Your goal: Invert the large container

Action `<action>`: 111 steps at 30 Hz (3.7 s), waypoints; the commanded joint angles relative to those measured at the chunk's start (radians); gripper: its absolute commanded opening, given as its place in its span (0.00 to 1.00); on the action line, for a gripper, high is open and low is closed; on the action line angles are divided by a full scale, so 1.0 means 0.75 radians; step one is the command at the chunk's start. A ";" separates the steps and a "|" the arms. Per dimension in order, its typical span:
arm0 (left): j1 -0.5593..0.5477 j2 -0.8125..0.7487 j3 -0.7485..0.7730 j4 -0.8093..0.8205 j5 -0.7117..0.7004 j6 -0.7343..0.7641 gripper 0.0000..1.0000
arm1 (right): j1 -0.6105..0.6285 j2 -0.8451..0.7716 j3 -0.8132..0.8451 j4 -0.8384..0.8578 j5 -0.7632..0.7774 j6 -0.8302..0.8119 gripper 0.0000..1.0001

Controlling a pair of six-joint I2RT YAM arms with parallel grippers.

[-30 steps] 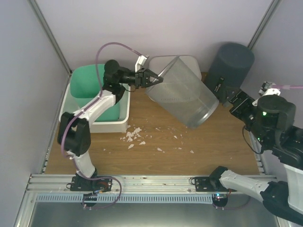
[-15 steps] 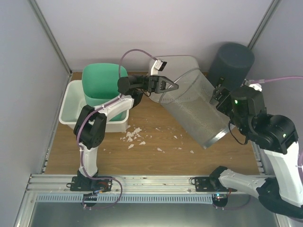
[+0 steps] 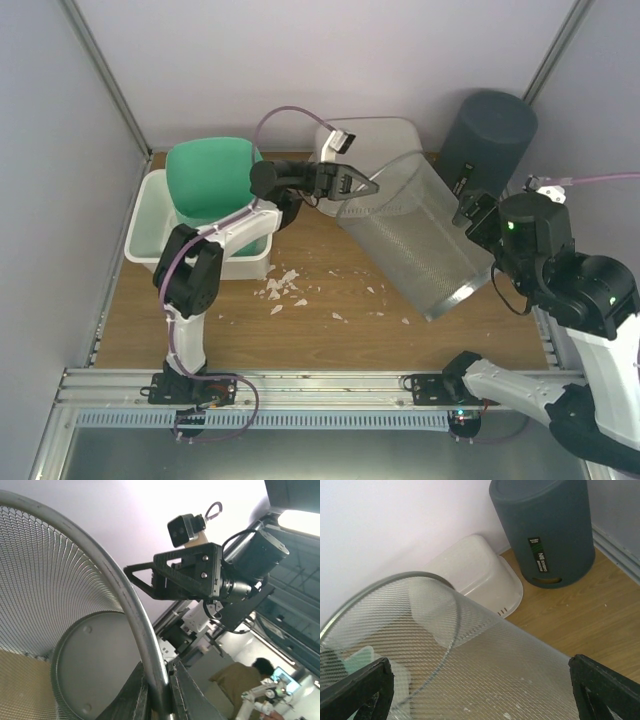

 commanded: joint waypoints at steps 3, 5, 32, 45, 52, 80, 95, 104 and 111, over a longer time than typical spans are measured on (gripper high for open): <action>0.079 -0.206 0.042 -0.218 -0.013 0.285 0.00 | -0.014 -0.007 -0.014 -0.005 0.049 0.000 0.95; 0.079 -0.240 0.063 -0.273 -0.007 0.330 0.00 | -0.016 -0.012 -0.017 -0.004 0.050 0.003 0.95; -0.205 0.085 0.311 0.016 -0.338 -0.162 0.00 | -0.016 -0.153 0.192 0.215 0.452 -0.140 0.95; -0.277 0.301 0.170 0.172 -0.530 -0.365 0.00 | -0.017 -0.061 0.272 0.122 0.504 -0.162 0.96; -0.323 0.439 0.123 0.272 -0.639 -0.509 0.00 | -0.017 -0.042 0.257 0.041 0.521 -0.099 0.97; -0.344 0.630 -0.214 0.379 -0.865 -0.766 0.00 | -0.018 -0.011 0.132 0.001 0.492 -0.019 0.98; -0.309 0.674 -0.320 0.362 -0.806 -0.717 0.00 | -0.109 0.172 -0.032 -0.004 0.225 -0.097 1.00; -0.279 0.685 -0.338 0.361 -0.764 -0.674 0.18 | -0.177 0.157 -0.094 -0.004 0.129 -0.100 1.00; -0.277 0.685 -0.370 0.364 -0.751 -0.661 0.23 | -0.189 0.146 -0.181 -0.003 0.057 -0.096 1.00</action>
